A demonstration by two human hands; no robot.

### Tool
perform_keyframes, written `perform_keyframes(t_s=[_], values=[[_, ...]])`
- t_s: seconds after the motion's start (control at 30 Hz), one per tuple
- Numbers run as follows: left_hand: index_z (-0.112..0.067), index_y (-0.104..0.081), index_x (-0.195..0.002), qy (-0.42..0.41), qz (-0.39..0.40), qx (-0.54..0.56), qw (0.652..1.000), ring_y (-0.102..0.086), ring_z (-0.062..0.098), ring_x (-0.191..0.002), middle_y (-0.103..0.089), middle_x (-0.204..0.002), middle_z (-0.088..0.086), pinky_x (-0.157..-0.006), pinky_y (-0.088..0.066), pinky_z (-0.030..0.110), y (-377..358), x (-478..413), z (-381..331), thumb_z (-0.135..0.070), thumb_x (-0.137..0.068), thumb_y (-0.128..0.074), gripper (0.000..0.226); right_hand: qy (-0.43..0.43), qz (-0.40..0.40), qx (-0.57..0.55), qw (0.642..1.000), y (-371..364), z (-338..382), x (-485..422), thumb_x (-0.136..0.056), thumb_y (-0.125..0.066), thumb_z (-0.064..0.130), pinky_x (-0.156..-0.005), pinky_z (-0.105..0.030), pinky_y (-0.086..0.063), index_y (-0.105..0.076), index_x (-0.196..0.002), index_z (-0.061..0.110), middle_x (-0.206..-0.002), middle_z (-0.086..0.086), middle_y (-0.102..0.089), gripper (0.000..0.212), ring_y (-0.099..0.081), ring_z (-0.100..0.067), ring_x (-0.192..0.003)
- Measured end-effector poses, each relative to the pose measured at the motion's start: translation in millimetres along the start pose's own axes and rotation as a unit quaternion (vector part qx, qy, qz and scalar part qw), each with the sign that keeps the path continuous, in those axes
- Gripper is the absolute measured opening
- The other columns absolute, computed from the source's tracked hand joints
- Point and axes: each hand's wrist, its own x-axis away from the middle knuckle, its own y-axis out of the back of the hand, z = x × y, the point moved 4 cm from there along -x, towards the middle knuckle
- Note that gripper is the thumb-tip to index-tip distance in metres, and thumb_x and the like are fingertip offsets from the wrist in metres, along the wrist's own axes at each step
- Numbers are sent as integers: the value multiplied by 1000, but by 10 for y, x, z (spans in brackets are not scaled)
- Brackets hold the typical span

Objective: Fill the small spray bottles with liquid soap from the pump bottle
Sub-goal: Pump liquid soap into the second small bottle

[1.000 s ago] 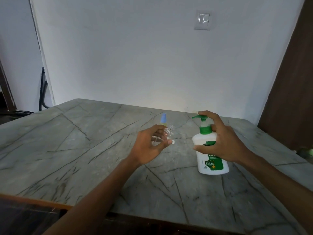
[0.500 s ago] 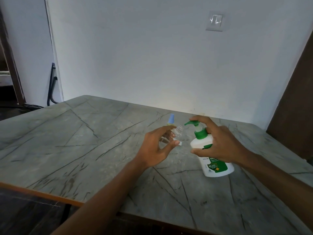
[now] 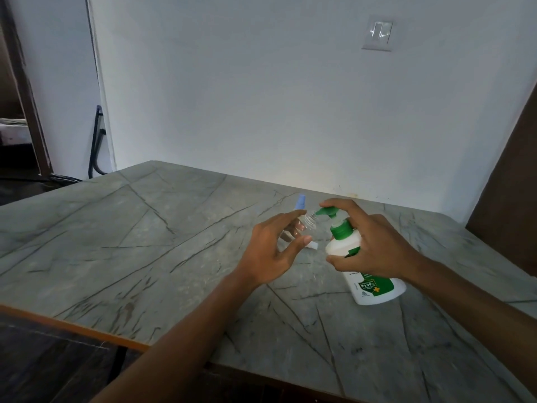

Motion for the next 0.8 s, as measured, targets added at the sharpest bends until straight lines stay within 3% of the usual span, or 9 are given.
perform_keyframes(t_s=[0.23,0.6,0.8], values=[[-7,-59,-126,-4,2,-19,1000,-62,10,-86,-69,-101,1,-71,-54,22,15,12,25,-38,-90,-62,48,-2,-32,-24,999,-24,4,-59,-58,-86,48,-63,-40,-59,-42,-121,54,-93,1,-72,77,-69,-13,-70],[-7,-58,-126,-6,26,-18,999,-64,11,-87,-70,-104,5,-72,-55,26,-56,54,2,-42,-89,-61,51,-25,-48,-7,998,-31,-64,-59,-58,-89,46,-63,-29,-60,-47,-104,55,-90,11,-70,63,-67,-5,-72],[-3,-57,-126,-14,20,-27,999,-64,11,-87,-70,-103,6,-73,-55,24,-39,42,-11,-36,-89,-63,50,8,-29,28,999,3,-28,-17,-64,-85,47,-63,-29,-58,-41,-124,53,-89,14,-70,74,-66,-4,-70]])
